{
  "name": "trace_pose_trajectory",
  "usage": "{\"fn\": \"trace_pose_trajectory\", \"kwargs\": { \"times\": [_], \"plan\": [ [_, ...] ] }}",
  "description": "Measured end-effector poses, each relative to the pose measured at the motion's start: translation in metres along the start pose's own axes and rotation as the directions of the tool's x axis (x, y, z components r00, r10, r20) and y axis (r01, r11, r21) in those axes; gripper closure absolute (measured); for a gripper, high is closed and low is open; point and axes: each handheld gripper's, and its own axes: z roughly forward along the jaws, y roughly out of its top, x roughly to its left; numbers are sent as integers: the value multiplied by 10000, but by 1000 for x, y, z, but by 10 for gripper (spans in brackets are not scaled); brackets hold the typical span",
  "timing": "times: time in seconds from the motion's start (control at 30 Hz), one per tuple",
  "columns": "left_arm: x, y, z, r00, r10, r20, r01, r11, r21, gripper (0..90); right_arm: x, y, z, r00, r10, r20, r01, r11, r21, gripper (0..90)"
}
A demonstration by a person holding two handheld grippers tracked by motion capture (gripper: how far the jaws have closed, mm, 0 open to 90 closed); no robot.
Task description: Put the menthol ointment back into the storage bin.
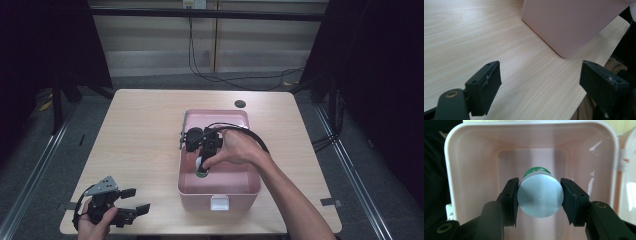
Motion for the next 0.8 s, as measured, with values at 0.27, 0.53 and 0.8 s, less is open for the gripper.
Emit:
{"fn": "trace_pose_trajectory", "kwargs": {
  "times": [0.27, 0.53, 0.8],
  "plan": [
    [1, 1, 1, 10000, 18, 27, -18, 10000, 17, 173, 2, 11, 12, 9998, -185, -112, 186, 9997, 167, 512],
    [1, 0, 0, 10000, -51, 20, 51, 10000, -47, 173, -1, 16, 22, 9994, -253, -238, 259, 9994, 235, 512],
    [1, 1, 1, 10000, -43, 50, 44, 10000, -32, 173, 1, 22, 29, 9993, -220, -316, 231, 9991, 342, 512]
  ]
}}
